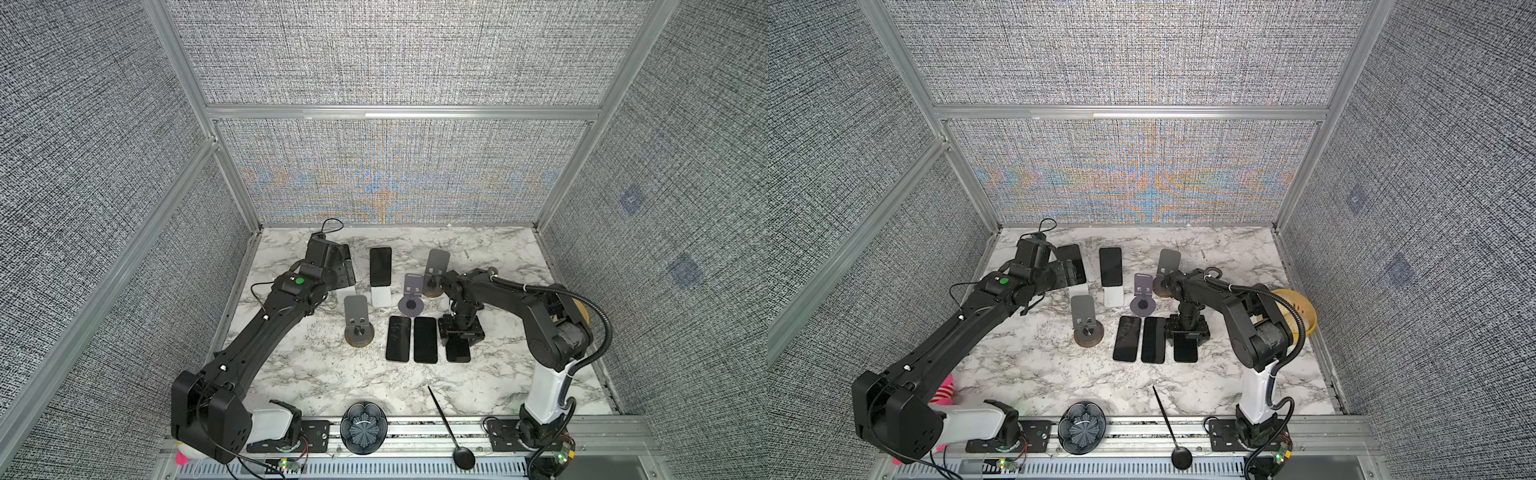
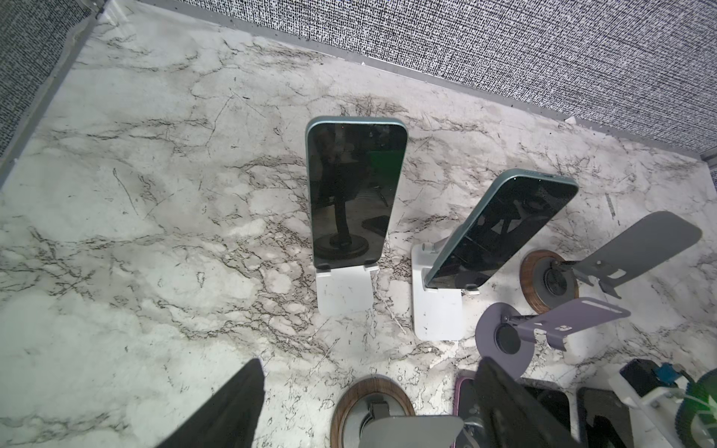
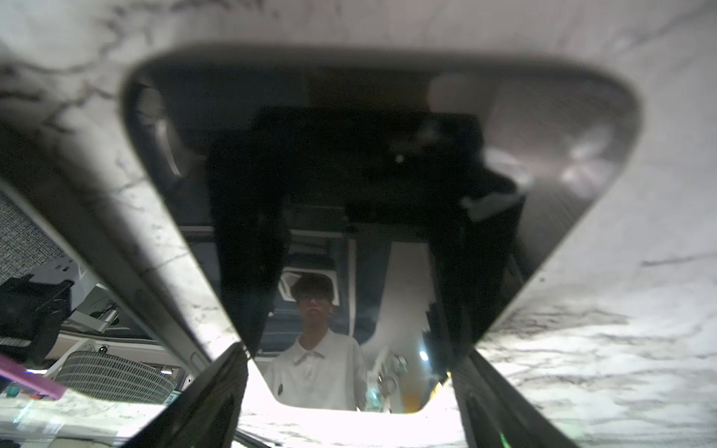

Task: Remove the phone from the phone stand
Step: Place the phone at the center of the table, then pick up the phone stand from the center of the table.

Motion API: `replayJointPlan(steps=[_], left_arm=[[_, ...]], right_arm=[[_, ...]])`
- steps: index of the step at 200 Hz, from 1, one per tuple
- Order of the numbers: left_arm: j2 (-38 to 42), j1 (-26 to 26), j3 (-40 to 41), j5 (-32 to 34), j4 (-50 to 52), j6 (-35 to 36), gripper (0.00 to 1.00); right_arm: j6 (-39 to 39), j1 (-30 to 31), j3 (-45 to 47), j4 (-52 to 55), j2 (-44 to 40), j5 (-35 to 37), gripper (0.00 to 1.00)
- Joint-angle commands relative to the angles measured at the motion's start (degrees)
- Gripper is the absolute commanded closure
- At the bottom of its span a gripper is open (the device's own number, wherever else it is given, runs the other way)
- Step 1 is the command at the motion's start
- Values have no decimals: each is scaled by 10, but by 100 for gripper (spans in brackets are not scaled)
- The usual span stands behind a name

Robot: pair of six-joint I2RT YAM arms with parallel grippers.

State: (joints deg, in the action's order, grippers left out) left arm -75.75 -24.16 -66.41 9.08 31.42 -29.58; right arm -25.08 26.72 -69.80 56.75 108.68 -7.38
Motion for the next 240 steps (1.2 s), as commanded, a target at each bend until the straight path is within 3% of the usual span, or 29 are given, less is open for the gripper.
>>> replayJointPlan(steps=[1, 84, 101, 129, 146, 179, 240], left_arm=[[-1, 1, 2, 8, -4, 1, 14], [0, 1, -11, 35, 11, 19, 13], [3, 2, -15, 39, 14, 23, 13], [6, 4, -19, 44, 19, 25, 13], [10, 5, -17, 46, 22, 24, 14], [22, 9, -10, 70, 40, 24, 13], [48, 19, 15, 76, 54, 29, 14]], right_arm=[[-1, 0, 2, -12, -3, 1, 13], [63, -6, -52, 78, -170, -8, 8], [92, -6, -66, 57, -207, -58, 8], [118, 12, -69, -54, -235, -202, 13], [118, 48, -82, -131, -219, -245, 17], [128, 122, -155, -208, -129, -266, 26], [136, 161, -235, -286, 21, -227, 35]])
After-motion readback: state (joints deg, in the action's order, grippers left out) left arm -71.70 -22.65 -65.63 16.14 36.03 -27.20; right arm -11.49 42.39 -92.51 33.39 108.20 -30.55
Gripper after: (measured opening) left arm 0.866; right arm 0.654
